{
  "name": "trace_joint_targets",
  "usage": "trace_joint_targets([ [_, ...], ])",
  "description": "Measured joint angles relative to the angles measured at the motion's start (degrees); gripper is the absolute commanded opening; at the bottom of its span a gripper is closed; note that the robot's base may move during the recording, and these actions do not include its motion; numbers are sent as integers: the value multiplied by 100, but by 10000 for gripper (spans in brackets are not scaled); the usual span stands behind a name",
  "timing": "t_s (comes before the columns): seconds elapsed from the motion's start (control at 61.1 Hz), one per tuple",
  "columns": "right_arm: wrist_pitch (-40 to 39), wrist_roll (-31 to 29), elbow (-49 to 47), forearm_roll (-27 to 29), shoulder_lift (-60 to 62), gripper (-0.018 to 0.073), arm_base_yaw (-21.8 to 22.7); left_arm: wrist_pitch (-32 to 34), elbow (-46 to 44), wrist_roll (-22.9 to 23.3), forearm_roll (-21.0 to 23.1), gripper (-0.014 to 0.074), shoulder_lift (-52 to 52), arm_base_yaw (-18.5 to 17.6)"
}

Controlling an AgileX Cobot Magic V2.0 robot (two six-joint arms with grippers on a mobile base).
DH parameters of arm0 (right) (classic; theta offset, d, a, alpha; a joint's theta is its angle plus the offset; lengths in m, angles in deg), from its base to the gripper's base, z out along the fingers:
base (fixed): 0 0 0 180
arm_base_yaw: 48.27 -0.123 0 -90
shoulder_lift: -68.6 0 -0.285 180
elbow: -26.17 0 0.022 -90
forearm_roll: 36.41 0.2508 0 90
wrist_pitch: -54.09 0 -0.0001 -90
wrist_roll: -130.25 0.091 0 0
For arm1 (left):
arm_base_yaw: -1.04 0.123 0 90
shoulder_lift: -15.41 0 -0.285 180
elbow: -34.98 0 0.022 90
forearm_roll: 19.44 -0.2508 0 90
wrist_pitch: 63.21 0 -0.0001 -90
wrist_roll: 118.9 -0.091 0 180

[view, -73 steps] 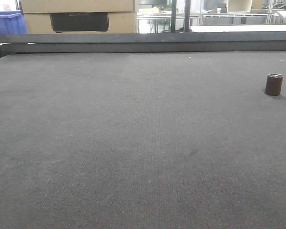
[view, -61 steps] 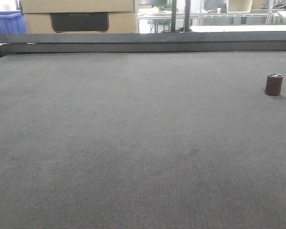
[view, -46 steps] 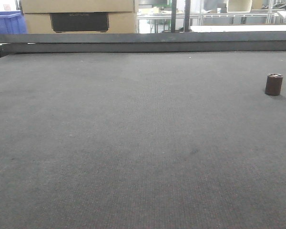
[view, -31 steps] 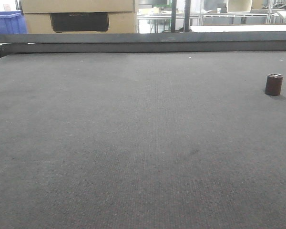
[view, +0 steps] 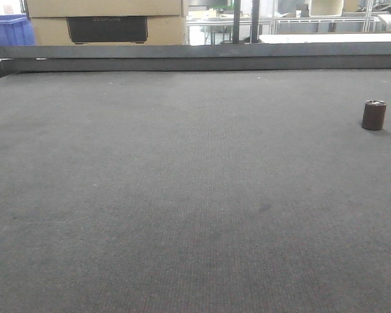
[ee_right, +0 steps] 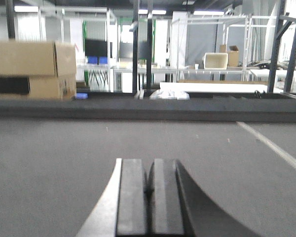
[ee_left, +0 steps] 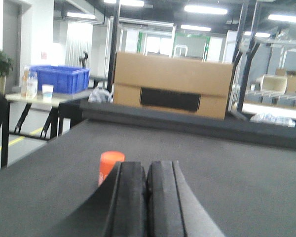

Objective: Place cylindrical capacitor in blue bin on shelf

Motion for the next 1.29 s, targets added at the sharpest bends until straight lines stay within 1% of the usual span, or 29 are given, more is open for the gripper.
trace_joint_targets([
  [0.098, 226, 0, -660, 130, 16, -122, 0, -414, -615, 0, -125, -111, -65, 0],
  [0.164, 537, 0, -1231, 141, 12, -76, 0, -934, -1200, 0, -280, -111, -212, 0],
  [0.196, 732, 0, -1559, 151, -48, -29, 0, -1226, -1497, 0, -350, -111, -319, 0],
  [0.278, 1089, 0, -2192, 178, -319, 138, 0, -1820, -2105, 0, -453, -108, -634, 0],
  [0.344, 1293, 0, -2580, 190, -651, 327, 0, -2169, -2508, 0, -495, -73, -888, 0],
  [0.376, 1355, 0, -2748, 190, -856, 409, 0, -2302, -2685, 0, -495, -36, -1002, 0],
  [0.409, 1387, 0, -2865, 190, -1067, 464, 0, -2381, -2801, 0, -504, 0, -1145, 0],
  [0.442, 1419, 0, -2992, 190, -1240, 508, 0, -2441, -2900, 0, -504, 43, -1254, 0],
  [0.458, 1435, 0, -3037, 190, -1372, 536, 0, -2468, -2962, 0, -504, 79, -1332, 0],
  [0.491, 1449, 0, -3130, 190, -1543, 566, 0, -2509, -3042, 0, -508, 132, -1454, 0],
  [0.507, 1460, 0, -3172, 190, -1671, 577, 0, -2520, -3069, 0, -518, 175, -1502, 0],
  [0.573, 1460, 0, -3235, 190, -2052, 570, 0, -2557, -3121, 0, -518, 304, -1688, 0],
  [0.606, 1448, 0, -3249, 198, -2260, 570, 0, -2580, -3134, 0, -518, 384, -1776, 0],
  [0.671, 1362, 0, -3249, 198, -2690, 570, 0, -2624, -3142, 0, -518, 488, -1898, 0],
  [0.737, 1264, 0, -3249, 198, -3040, 570, 0, -2648, -3142, 0, -518, 564, -1976, 0],
  [0.786, 1156, 0, -3249, 187, -3356, 570, 0, -2657, -3142, 0, -518, 603, -1987, 0],
  [0.933, 652, 0, -3099, 55, -4420, 570, 0, -2662, -3142, 0, -518, 602, -2000, -53],
  [1.097, -579, 0, -2718, -4, -5959, 570, 0, -2662, -3142, 0, -518, 602, -2000, -116],
  [1.26, -2336, 0, -2662, -178, -7507, 570, 0, -2671, -3142, 0, -518, 602, -2000, -116],
  [1.293, -2900, 0, -2662, -240, -7905, 570, 0, -2671, -3142, 0, -518, 602, -2000, -116],
])
